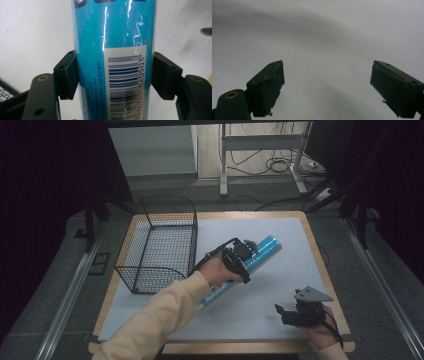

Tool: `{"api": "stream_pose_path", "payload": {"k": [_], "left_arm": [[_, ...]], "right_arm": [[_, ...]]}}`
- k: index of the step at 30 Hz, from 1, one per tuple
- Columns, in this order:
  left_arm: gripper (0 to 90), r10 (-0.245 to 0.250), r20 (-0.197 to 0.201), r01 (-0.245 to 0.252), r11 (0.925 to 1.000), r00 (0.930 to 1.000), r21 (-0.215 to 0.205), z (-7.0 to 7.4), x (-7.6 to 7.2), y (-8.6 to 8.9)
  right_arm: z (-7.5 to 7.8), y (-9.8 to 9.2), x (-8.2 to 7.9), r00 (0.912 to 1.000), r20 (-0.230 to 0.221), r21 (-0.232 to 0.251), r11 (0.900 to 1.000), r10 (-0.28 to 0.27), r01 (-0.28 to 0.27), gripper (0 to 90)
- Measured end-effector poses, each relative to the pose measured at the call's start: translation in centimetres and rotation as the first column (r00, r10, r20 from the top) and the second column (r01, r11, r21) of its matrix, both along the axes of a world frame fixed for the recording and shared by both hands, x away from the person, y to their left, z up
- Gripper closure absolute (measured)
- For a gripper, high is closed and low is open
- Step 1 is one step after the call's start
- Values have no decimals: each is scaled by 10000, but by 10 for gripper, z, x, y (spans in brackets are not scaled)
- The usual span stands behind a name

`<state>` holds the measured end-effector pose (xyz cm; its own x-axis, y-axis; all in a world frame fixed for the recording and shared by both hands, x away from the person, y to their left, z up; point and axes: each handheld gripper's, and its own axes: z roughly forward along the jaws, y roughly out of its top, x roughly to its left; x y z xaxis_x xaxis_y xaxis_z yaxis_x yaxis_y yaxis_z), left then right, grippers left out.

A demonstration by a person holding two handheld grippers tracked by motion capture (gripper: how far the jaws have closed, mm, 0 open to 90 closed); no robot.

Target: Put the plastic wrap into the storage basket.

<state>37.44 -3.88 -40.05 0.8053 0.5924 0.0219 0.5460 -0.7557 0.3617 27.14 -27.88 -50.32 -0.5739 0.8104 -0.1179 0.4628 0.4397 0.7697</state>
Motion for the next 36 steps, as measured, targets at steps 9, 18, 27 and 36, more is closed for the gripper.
{"api": "stream_pose_path", "payload": {"k": [9,18,27,36], "left_arm": [[316,2,502,-6,10000,9987,81,22,5,1],[317,80,786,-74,9999,9969,-85,45,12,4],[316,93,994,-99,9999,9950,61,61,18,4],[317,320,1440,-344,9993,9891,140,83,29,15]], "right_arm": [[0,0,0,10000,-11,4,10000,-23,23,123],[0,-1,0,10000,-1,25,10000,-63,63,123],[1,-1,0,10000,26,56,10000,-66,66,123],[1,-2,0,10000,-24,18,10000,-73,73,123]]}}
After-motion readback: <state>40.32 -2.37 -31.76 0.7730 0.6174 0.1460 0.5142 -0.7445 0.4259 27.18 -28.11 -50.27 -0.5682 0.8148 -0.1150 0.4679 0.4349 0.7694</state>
